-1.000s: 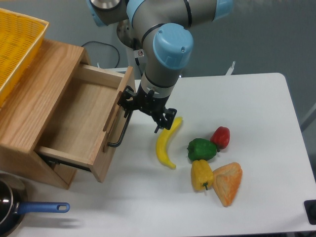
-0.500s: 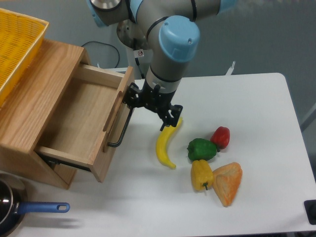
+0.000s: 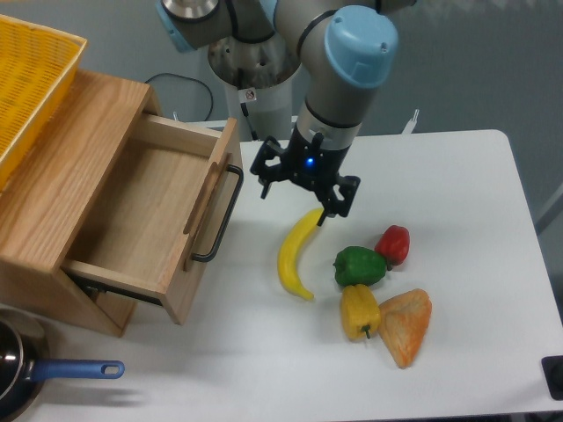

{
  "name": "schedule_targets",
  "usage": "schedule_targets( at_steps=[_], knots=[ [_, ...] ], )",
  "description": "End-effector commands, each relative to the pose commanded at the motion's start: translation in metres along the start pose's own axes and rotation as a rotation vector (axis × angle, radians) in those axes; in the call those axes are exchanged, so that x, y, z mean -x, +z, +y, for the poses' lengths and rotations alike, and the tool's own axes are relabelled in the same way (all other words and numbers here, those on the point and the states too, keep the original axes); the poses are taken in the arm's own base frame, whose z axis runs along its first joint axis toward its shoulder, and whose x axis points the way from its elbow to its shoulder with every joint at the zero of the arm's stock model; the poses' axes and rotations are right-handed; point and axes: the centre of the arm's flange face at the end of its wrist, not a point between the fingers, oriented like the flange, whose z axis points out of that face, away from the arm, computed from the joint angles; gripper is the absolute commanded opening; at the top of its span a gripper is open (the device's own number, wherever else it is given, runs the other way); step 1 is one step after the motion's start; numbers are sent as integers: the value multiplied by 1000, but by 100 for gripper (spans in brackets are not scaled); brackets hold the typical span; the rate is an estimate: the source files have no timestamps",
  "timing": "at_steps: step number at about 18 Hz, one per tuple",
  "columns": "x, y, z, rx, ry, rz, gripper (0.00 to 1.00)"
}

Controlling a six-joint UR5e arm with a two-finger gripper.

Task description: Slide open the top drawer

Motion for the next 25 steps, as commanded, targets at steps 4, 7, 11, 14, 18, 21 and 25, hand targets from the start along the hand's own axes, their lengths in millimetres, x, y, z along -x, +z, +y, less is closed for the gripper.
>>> schedule_targets(
  at_steps=[4,7,11,14,18,21,25],
  knots=[
    [3,24,-6,137,116,-57,100],
    [9,36,-10,135,120,-59,100],
    [14,54,-14,149,131,-41,100],
    [21,60,-19,144,161,-49,100],
    [33,73,-23,129,177,-79,100],
    [34,77,-24,135,226,-75,100],
    [36,85,-21,142,232,-63,100]
  ],
)
